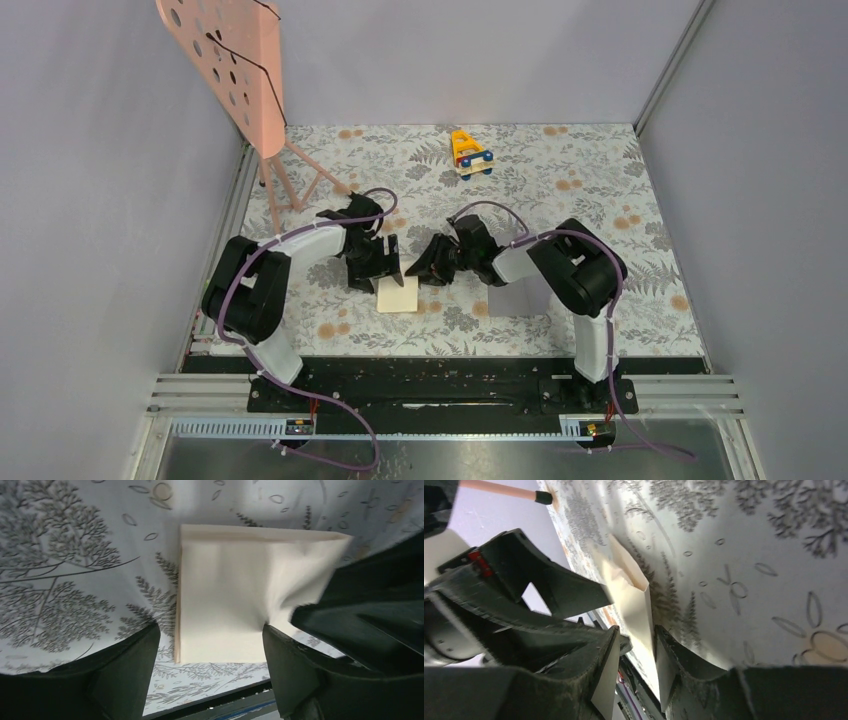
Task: Place the letter into the envelope and seal it
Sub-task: Pick up the letter from the center of the board.
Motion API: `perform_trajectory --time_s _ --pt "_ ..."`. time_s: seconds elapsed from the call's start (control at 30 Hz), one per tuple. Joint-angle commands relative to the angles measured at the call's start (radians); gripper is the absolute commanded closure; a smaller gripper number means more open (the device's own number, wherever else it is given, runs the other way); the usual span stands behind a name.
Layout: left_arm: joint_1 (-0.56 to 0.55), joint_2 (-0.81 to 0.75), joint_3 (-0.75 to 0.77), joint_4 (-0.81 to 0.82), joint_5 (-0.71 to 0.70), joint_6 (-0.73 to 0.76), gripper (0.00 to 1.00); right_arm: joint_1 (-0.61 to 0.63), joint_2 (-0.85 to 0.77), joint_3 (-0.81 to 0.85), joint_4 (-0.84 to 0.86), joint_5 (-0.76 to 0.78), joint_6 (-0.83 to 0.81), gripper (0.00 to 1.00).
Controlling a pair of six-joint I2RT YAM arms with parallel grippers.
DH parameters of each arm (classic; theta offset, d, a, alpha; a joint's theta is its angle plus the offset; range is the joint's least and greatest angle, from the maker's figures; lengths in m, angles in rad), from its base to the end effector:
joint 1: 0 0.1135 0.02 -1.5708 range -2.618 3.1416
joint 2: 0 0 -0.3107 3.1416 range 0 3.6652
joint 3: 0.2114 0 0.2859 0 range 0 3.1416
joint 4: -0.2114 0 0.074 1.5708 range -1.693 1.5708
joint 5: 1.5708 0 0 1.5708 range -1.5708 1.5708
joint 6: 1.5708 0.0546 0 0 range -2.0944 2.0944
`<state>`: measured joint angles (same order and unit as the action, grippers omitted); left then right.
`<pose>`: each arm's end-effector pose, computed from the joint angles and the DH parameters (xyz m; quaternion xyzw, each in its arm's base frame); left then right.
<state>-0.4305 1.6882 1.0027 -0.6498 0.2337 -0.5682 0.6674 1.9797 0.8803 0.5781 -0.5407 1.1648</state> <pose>0.3041 -0.1536 0.1679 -0.0542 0.9849 -0.1575 0.0470 0.3193 0.2874 0.1166 0.0756 0.8413 0.5237 0.1106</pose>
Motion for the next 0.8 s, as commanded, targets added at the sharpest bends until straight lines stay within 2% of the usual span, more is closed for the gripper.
perform_trajectory --time_s 0.0,0.1,0.2,0.4,0.5,0.6,0.77 --pt "0.029 0.019 -0.042 0.140 0.140 0.009 0.25 0.019 0.043 0.022 0.086 -0.036 0.033 0.61" --pt "0.032 0.023 -0.040 0.150 0.156 0.007 0.29 0.020 0.043 0.026 0.070 -0.027 0.022 0.63" --pt "0.035 0.014 -0.041 0.155 0.167 0.004 0.30 0.020 0.037 0.025 0.061 -0.024 0.018 0.71" --pt "0.045 -0.033 -0.039 0.143 0.175 0.002 0.29 0.020 -0.031 0.020 0.026 -0.024 0.006 0.97" --pt "0.055 -0.107 -0.033 0.095 0.163 0.020 0.24 0.007 -0.109 0.016 -0.031 -0.028 -0.027 1.00" --pt "0.070 -0.217 -0.024 0.049 0.165 0.055 0.16 -0.022 -0.209 0.010 -0.099 -0.045 -0.071 1.00" --pt "0.103 -0.340 -0.002 0.027 0.333 0.109 0.06 -0.099 -0.361 0.009 -0.132 -0.149 -0.106 1.00"
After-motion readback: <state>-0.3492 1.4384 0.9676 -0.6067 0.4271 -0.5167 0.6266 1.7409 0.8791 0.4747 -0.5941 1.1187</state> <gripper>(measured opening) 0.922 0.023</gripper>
